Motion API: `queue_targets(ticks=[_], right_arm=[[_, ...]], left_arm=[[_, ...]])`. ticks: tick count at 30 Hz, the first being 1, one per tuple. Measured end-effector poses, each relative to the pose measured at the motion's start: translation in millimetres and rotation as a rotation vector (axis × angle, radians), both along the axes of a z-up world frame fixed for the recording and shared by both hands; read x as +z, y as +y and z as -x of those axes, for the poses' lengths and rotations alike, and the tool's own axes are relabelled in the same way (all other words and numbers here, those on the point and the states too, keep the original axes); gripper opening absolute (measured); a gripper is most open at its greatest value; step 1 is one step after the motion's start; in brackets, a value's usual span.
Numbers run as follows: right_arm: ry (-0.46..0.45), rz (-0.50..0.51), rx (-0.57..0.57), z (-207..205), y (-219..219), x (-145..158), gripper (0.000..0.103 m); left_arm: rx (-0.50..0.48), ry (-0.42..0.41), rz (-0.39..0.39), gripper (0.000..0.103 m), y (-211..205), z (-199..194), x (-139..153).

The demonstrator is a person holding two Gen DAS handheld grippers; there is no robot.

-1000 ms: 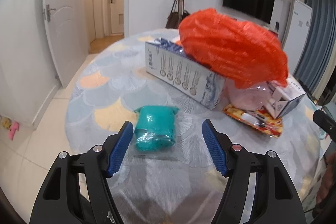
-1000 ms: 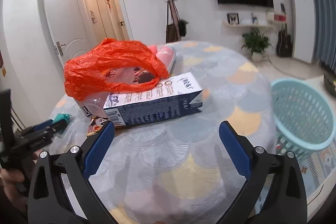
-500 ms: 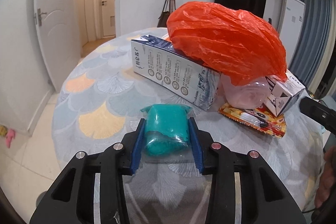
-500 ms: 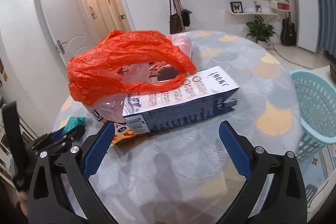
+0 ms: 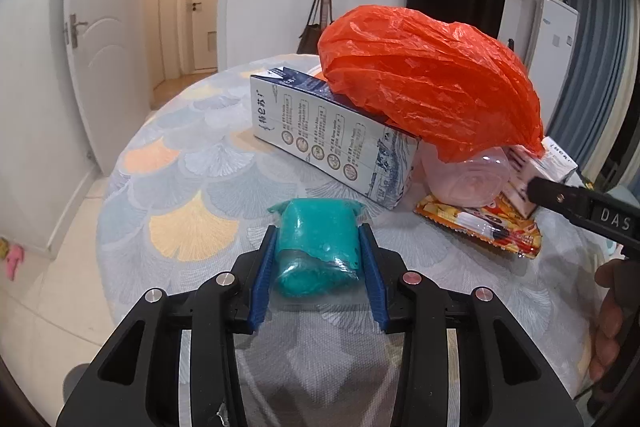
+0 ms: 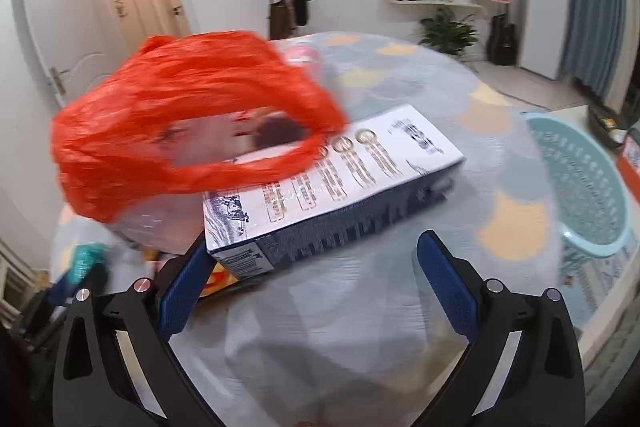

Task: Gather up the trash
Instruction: 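Grasp the white milk carton with the right tool and lift it, then carry the teal item and milk carton over the basket and release both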

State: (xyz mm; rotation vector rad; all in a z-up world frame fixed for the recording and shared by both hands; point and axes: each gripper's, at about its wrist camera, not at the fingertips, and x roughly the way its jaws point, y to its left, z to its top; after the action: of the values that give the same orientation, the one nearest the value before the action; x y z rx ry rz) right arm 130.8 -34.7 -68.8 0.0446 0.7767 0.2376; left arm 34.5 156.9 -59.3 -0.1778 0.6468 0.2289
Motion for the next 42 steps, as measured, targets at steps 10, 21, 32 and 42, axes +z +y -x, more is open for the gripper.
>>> queue_targets(ticks=[10, 21, 32, 42], right_arm=[[0.026, 0.000, -0.206, -9, -83, -2, 0.095], [-0.033, -0.016, -0.246, -35, -42, 18, 0.095], [0.065, 0.038, -0.209, -54, -40, -1, 0.064], [-0.155, 0.011, -0.032, 3, -39, 23, 0.053]], left_arm=[[-0.005, -0.014, -0.013, 0.039, 3, 0, -3], [-0.005, -0.010, -0.014, 0.039, 2, 1, -3], [-0.033, -0.033, 0.059, 0.037, 16, 8, 0], [-0.058, -0.085, 0.036, 0.036, 4, 19, 21]])
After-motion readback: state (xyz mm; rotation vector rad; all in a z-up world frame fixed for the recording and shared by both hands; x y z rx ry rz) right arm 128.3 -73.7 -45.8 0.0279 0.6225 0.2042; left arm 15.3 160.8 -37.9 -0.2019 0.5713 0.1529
